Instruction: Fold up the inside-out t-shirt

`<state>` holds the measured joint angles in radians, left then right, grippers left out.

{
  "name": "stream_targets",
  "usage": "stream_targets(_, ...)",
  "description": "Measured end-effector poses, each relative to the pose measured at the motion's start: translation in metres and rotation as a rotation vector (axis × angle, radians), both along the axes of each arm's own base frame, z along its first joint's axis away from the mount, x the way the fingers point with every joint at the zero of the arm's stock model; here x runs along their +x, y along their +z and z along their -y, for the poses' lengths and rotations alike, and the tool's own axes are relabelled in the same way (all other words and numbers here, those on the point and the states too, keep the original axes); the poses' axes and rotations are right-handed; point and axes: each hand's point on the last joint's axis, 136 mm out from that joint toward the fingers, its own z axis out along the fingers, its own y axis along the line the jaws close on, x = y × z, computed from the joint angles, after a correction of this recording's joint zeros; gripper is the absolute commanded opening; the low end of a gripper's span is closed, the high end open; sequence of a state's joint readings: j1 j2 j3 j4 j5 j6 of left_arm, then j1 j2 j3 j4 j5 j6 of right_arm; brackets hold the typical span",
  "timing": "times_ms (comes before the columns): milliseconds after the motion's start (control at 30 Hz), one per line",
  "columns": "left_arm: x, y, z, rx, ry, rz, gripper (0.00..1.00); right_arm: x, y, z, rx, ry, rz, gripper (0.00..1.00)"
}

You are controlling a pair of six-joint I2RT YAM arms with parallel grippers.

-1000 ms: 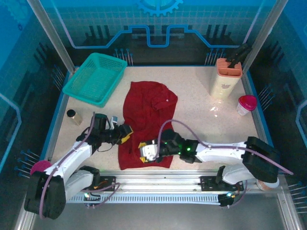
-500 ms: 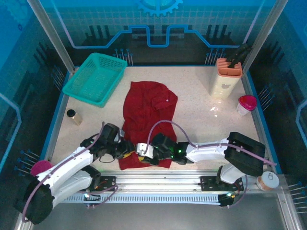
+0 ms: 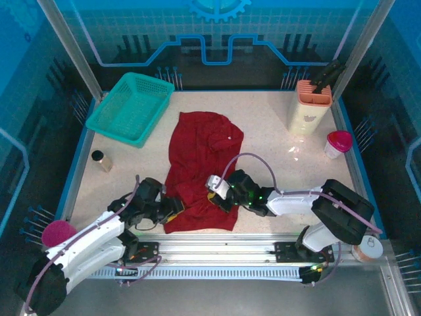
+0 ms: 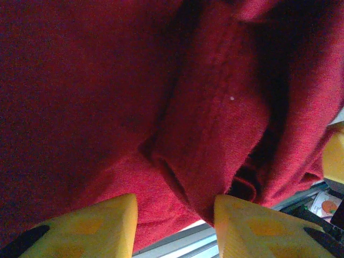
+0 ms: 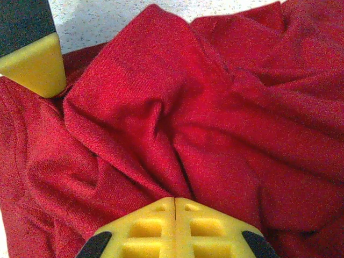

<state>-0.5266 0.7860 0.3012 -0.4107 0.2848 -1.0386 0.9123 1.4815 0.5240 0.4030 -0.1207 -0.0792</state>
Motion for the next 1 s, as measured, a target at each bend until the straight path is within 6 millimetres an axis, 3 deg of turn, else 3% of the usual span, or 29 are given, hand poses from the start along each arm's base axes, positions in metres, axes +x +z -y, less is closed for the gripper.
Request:
stream_targets(167, 0.000, -0.006, 0.005, 0.003, -0.015, -0.017, 0.43, -0.004, 0.001, 0.001, 0.075, -0.005, -0.040, 0.00)
stream_targets(267, 0.001, -0.008, 0.009, 0.001, -0.026, -0.020, 0.26, -0.005, 0.002, 0.000, 0.112, -0.009, -0.062, 0.00)
stream_targets(367, 0.003, -0.008, 0.009, 0.012, -0.034, -0.015, 0.00, 0.000, 0.004, 0.000, 0.138, -0.039, -0.078, 0.00)
stream_targets(567, 0.006, 0.005, 0.010, 0.012, -0.068, 0.046, 0.00, 0.027, -0.006, 0.021, 0.109, -0.246, -0.158, 0.01)
stream_targets(700, 0.012, 0.032, 0.017, -0.087, -0.064, 0.169, 0.00, 0.058, -0.021, 0.046, 0.135, -0.489, -0.336, 0.22)
stream_targets(867, 0.012, 0.043, 0.025, -0.200, -0.062, 0.251, 0.00, 0.052, -0.037, 0.059, 0.122, -0.589, -0.465, 0.28)
stream_targets(933, 0.012, 0.045, 0.027, -0.212, -0.071, 0.256, 0.00, 0.050, -0.030, 0.062, 0.114, -0.583, -0.453, 0.29)
stream_targets(1000, 0.011, 0.046, 0.028, -0.217, -0.079, 0.256, 0.03, 0.048, -0.009, 0.063, 0.111, -0.527, -0.371, 0.32)
